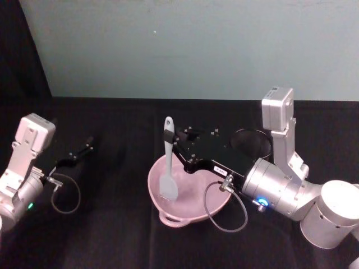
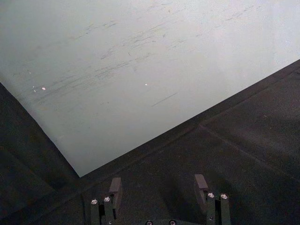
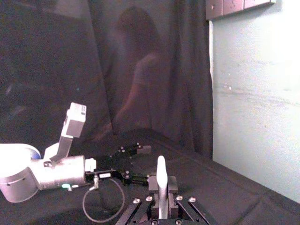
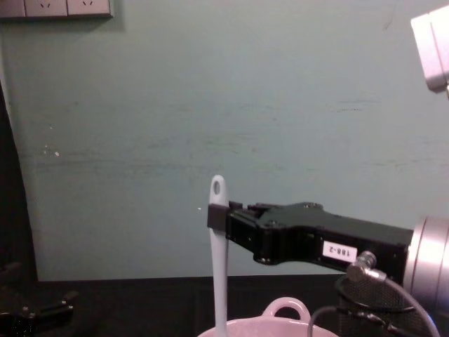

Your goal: Use the one hand to pick up the spoon and stir the clear water in the bowl.

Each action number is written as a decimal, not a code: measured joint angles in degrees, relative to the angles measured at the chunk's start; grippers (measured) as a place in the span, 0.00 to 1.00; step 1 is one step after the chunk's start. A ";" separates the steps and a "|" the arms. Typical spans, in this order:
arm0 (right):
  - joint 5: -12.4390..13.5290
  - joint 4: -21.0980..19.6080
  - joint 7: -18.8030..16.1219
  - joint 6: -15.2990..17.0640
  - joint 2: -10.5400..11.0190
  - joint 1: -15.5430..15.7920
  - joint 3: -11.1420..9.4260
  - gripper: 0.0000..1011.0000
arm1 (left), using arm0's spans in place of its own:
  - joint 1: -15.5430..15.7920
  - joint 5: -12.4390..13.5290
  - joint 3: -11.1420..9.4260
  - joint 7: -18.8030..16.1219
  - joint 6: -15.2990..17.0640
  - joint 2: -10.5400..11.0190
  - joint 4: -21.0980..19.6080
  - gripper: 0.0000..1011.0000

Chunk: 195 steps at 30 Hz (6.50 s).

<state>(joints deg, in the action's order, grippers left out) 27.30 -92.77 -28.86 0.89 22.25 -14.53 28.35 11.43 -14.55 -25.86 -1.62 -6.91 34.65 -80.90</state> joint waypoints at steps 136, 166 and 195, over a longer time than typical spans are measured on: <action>21.77 17.06 3.22 5.00 6.35 -3.82 -9.98 0.52 | 0.00 0.00 0.00 0.00 0.00 0.00 0.00 0.99; 7.04 2.80 19.20 5.32 14.26 5.09 -12.09 0.99 | 0.00 0.00 0.00 0.00 0.00 0.00 0.00 0.99; -7.08 12.72 21.55 -1.29 9.39 2.84 -8.95 0.99 | 0.00 0.00 0.00 0.00 0.00 0.00 0.00 0.99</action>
<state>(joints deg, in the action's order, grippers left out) 20.22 -80.05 -7.31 -0.40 31.64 -11.69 19.40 11.43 -14.55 -25.86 -1.62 -6.91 34.65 -80.90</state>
